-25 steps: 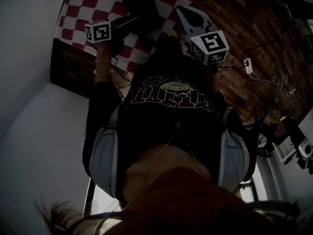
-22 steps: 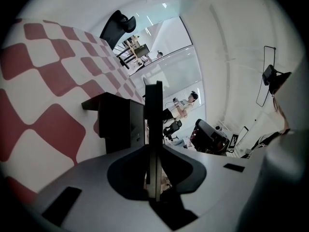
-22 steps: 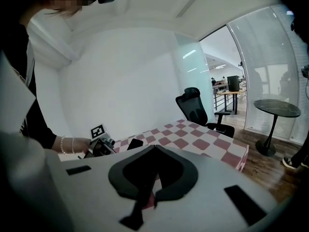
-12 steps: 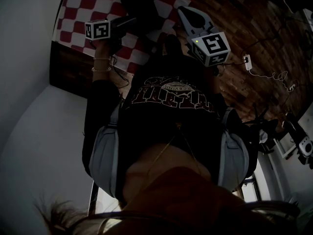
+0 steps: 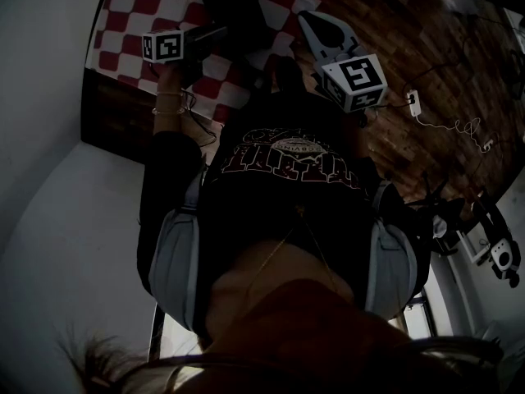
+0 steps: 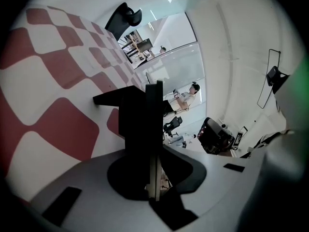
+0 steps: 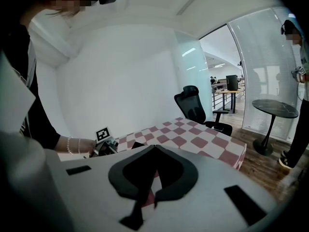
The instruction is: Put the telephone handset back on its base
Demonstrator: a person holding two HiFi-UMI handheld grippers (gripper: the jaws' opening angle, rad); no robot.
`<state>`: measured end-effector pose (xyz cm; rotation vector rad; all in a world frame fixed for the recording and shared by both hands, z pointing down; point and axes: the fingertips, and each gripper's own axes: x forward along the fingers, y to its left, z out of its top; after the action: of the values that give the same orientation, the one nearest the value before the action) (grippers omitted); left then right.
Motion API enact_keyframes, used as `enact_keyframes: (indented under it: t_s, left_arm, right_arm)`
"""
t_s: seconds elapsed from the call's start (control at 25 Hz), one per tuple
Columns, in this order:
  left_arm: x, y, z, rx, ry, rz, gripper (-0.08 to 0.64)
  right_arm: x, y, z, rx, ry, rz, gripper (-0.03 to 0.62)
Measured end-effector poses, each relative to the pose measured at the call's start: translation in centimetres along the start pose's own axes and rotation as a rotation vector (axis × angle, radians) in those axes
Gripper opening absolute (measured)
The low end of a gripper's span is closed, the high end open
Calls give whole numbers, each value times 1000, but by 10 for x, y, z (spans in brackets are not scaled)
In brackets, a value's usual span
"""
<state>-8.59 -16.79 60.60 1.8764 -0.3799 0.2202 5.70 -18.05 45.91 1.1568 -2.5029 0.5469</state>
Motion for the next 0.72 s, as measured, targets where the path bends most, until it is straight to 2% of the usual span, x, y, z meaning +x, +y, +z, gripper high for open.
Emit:
enact_keyframes:
  t_s: [0.24,0.4,0.72]
  left_arm:
    - [1,1,0,18,12,-24,80]
    - [-2,24,-13,-2,33,-12,80]
    - [-4,20,-17,-8,24,-57,80]
  right_arm:
    - [-1,-1,-3,1,6,-3,18]
    - [0,-1,-4,5,6,-3,18]
    - [1,0,-2,-1,11,1,18]
